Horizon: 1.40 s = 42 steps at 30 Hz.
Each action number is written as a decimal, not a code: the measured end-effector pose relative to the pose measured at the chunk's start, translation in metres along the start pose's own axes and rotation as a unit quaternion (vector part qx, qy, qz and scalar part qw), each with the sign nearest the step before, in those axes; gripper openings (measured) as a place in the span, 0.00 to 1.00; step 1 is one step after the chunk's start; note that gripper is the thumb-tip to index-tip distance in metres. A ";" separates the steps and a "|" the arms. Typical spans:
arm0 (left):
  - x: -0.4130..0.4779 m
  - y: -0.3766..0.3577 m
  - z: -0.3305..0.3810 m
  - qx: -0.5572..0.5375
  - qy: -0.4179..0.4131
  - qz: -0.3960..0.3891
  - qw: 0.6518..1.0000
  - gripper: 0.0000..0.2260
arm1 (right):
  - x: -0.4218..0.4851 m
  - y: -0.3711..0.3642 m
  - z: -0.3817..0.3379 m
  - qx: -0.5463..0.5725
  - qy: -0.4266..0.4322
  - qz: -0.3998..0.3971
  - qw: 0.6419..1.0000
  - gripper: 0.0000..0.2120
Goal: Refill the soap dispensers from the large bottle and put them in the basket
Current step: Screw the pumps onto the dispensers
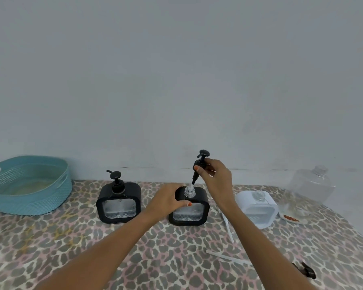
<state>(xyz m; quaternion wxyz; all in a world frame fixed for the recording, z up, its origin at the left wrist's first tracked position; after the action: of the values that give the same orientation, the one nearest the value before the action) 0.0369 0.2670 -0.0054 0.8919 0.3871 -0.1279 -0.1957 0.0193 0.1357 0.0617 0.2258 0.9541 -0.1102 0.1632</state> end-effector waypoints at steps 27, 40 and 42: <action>0.003 -0.001 -0.018 -0.035 0.028 0.009 0.999 0.18 | -0.025 -0.049 0.046 -0.018 -0.067 -0.131 0.989 0.21; 0.002 -0.002 -0.017 -0.039 0.026 0.011 0.999 0.18 | -0.025 -0.048 0.046 -0.002 -0.069 -0.144 0.987 0.25; 0.002 -0.002 -0.017 -0.038 0.025 0.011 0.999 0.18 | -0.024 -0.045 0.048 -0.011 -0.065 -0.130 0.989 0.22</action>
<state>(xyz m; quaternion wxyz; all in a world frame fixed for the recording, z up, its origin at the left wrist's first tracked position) 0.0443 0.2756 -0.0176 0.9110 0.3563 -0.1016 -0.1811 0.0221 0.1561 -0.0051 0.2481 0.9663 -0.0020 0.0686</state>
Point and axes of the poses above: each hand's wrist, its own x-axis towards the middle knuckle, its own y-axis out of the back of the hand, z = x × y, the point moved 9 cm from there along x, towards the middle knuckle, and after that the axes turned 6 degrees about -z, right-handed, at the moved point
